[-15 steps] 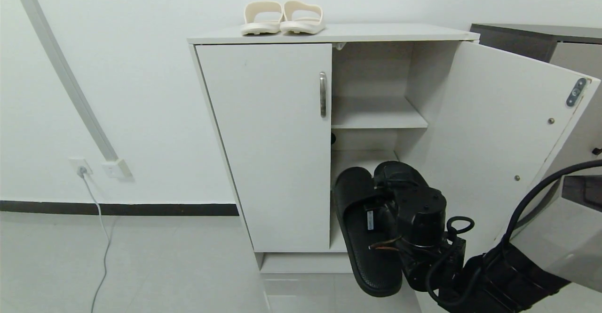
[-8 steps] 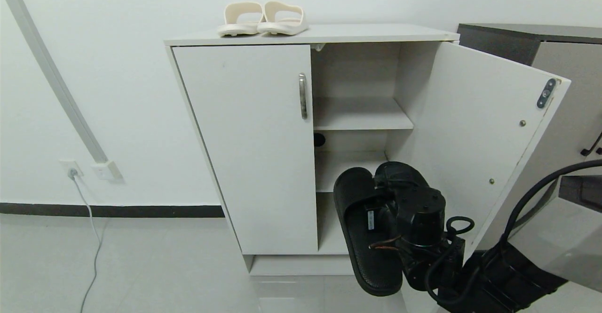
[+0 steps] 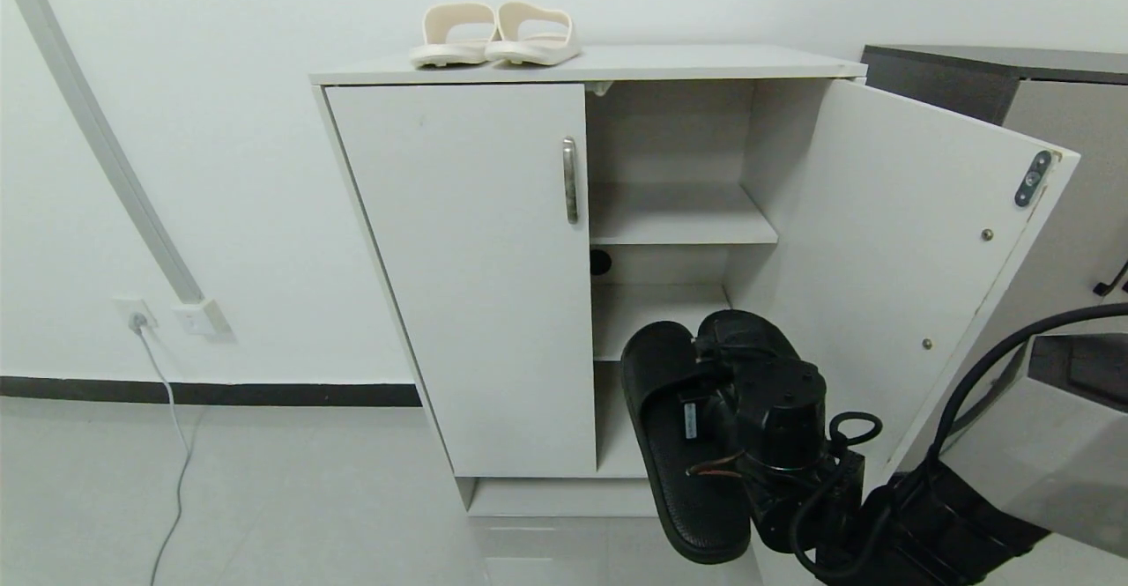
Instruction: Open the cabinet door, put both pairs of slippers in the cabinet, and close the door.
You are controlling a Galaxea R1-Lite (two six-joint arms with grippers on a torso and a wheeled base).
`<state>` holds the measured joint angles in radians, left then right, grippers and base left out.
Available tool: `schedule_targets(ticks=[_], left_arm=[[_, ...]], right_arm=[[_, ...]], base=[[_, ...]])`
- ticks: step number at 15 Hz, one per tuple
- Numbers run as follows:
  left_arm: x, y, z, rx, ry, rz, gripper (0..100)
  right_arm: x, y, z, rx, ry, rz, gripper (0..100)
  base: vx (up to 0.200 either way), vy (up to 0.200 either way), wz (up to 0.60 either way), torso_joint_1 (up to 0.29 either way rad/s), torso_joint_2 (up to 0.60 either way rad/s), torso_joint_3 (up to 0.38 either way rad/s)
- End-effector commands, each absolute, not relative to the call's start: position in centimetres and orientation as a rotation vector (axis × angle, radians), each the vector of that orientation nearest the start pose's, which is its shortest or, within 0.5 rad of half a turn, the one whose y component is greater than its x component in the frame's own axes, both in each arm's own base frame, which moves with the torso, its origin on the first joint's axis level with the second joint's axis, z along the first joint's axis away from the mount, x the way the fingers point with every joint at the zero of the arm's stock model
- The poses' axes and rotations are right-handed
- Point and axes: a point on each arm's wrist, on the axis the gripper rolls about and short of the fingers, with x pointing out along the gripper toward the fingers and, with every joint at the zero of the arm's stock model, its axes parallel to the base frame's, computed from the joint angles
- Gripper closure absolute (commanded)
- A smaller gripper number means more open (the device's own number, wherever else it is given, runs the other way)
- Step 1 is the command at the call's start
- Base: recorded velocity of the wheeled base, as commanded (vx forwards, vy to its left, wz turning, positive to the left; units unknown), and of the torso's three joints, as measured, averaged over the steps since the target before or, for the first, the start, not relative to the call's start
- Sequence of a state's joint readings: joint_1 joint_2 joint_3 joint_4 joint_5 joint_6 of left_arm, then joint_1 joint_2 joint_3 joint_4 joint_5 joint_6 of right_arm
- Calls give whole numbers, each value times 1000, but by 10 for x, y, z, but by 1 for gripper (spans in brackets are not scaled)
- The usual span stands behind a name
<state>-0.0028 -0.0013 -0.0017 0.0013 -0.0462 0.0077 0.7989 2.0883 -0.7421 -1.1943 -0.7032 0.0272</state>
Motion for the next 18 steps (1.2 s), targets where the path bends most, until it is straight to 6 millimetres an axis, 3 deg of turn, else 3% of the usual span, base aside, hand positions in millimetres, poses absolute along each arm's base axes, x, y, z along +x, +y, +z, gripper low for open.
schedule_targets(ticks=[1,18], left_arm=[[-23,-1,76,8,1,-49,100],[-23,-1,76,8,1,-49,100]], right_arm=[[259,244,91,-81,118,90,100],[283,205,84,-97,151,-34,100]], base=[[0,0,0,0,0,0],[0,0,0,0,0,0]])
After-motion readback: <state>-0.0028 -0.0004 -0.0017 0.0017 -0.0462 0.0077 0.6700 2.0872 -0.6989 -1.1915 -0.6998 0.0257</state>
